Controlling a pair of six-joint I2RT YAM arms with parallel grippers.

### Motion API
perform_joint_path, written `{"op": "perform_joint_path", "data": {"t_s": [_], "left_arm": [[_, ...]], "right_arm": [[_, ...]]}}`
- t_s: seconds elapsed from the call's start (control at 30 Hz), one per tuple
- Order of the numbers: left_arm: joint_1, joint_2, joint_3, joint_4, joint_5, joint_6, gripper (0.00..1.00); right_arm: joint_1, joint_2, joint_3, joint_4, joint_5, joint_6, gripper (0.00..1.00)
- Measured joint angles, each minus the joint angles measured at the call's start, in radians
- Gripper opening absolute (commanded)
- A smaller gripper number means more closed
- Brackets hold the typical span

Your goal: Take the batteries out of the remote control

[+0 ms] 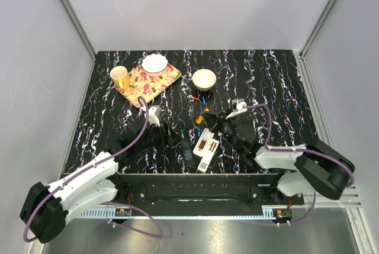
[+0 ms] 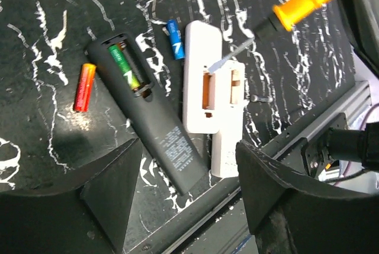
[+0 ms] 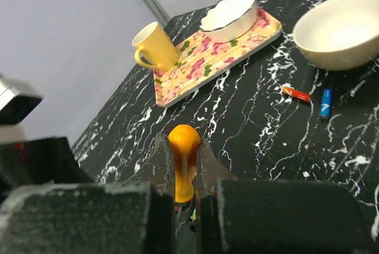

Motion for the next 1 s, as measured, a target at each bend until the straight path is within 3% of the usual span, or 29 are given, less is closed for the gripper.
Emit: {"op": "perform_joint_path", "data": {"t_s": [0.2,0.43,0.6,0.77,1.0], "left_arm": [[0.082,0.096,-0.012,0.023,0.043,-0.031,0.58],[0.212,0.206,-0.062,0.102,0.119,-0.045,0.43],[0.22,0.34,-0.061,0.164,0.174,-0.045,0.35],[0.222,0.457,-0.048,0.224,0.223,-0.045,0.33],[0.224,0.505,-0.039,0.276,0.246,-0.048,0.34]], "right_arm": [[0.072,0.161,-0.012,0.174,-0.018,-0.171,0.0],[0.092,0.271,0.01,0.217,-0.048,-0.264,0.0],[0.096,0.301,0.048,0.222,-0.063,-0.285,0.0],[0.097,0.316,0.08,0.239,-0.071,-0.296,0.0],[0.097,0.381,0.114,0.246,-0.072,-0.311,0.0]]}}
